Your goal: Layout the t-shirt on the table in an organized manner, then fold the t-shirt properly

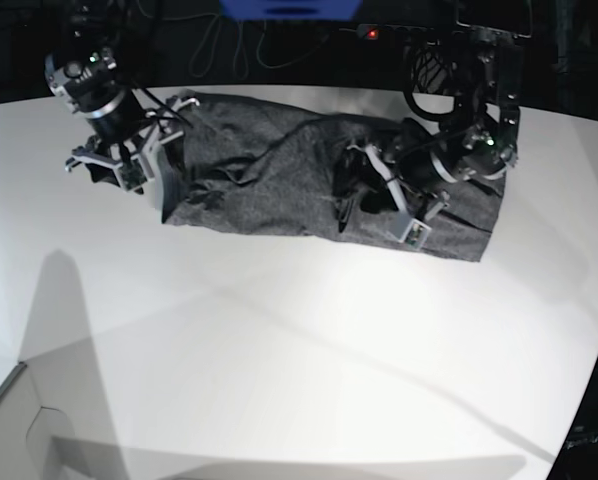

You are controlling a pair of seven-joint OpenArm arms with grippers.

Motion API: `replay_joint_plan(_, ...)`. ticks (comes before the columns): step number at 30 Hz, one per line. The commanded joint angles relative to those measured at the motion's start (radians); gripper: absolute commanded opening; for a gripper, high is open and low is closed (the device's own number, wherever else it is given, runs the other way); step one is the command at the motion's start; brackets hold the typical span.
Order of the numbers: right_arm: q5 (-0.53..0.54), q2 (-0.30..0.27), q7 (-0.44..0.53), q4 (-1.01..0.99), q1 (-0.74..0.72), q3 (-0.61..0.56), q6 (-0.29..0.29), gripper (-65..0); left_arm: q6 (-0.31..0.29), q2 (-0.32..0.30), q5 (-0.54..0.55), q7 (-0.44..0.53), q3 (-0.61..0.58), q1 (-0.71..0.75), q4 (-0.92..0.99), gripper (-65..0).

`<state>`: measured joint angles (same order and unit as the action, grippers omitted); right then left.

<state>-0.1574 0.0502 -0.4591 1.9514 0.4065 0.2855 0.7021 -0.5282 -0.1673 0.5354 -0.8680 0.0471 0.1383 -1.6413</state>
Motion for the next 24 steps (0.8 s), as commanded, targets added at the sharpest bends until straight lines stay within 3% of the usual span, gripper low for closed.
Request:
replay_joint_plan(1, 0.008, 0.001, 0.015, -0.005, -0.011, 0.002, -0.004, -26.5, -0.010, -0.008, 0.022, 0.017, 0.003, -0.010, -0.033, -35.3)
replay_joint_plan(6, 0.008, 0.066, -0.019, -0.106, -0.105, 0.056, -0.004, -24.0, -0.010, -0.011, 0.022, 0.017, 0.073, -0.001, -0.076, -35.3)
replay_joint_plan(13, 0.012, 0.098, -0.240, -0.165, -0.214, 0.168, -0.004, -20.6, -0.011, -0.016, 0.022, 0.017, 0.270, 0.017, -0.072, -35.2)
replay_joint_plan(20, 0.175, 0.095, -0.350, -0.168, -0.214, 0.172, -0.004, -20.6, -0.011, -0.016, 0.021, 0.017, 0.423, 0.017, -0.069, -35.1)
replay_joint_plan(24, 0.276, 0.092, -0.396, -0.168, -0.209, 0.169, -0.004, -20.6, -0.011, -0.016, 0.021, 0.017, 0.449, 0.019, -0.067, -35.1)
